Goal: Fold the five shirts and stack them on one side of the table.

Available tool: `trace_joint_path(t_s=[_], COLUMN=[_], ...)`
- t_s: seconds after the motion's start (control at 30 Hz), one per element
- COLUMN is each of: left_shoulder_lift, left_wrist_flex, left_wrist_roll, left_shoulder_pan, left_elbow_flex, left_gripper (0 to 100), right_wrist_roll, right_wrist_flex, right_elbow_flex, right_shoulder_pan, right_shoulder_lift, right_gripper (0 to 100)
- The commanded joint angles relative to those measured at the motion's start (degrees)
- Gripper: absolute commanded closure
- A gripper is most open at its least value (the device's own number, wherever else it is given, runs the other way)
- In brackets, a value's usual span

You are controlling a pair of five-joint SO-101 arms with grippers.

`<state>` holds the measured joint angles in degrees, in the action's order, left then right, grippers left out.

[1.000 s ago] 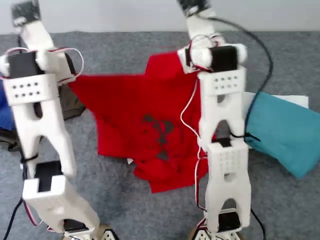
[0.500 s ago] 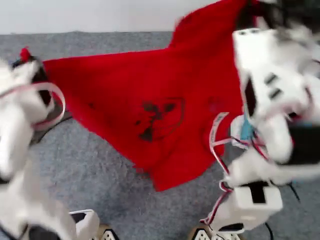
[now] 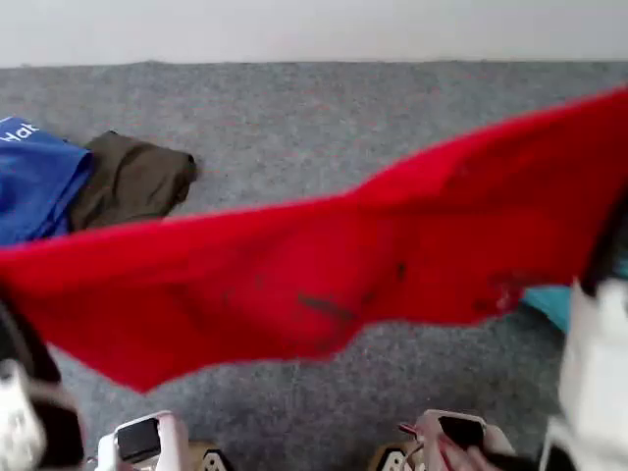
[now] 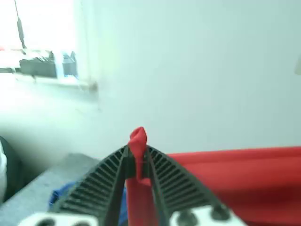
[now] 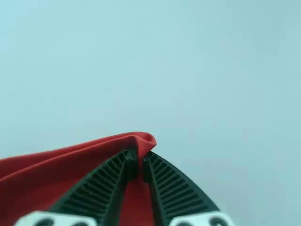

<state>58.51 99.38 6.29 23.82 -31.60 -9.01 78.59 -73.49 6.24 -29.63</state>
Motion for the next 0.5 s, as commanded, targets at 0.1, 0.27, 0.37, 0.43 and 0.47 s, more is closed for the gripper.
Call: trace_joint_path(t_s=[0.1,0.27,0.37,0.43,0.47], left_shoulder_lift=[2.2,-1.8,-2.6,-2.8,-2.8], left_wrist_flex=[1.1,-5.4,-17.6,-29.5,-35.8], left_wrist_roll=[-1.1,-1.1,-0.9,-0.8,-0.8], left_shoulder_pan=[2.3,2.3,2.1,0.9,-0.3], left_elbow_flex=[2.9,21.1,33.0,42.3,47.4], left_gripper=[99,99,99,99,99], right_wrist_roll=[1.9,1.7,1.7,1.6,1.8], right_wrist_flex=[-11.2,-10.4,-8.7,-7.8,-7.6], right_elbow_flex=[21.7,28.7,30.6,31.8,32.5], right_shoulder_pan=[1.1,0.8,-0.2,-2.7,-3.7], right_shoulder_lift=[-7.9,-2.9,3.6,8.5,11.1], right_gripper=[99.1,99.1,99.1,99.1,99.1])
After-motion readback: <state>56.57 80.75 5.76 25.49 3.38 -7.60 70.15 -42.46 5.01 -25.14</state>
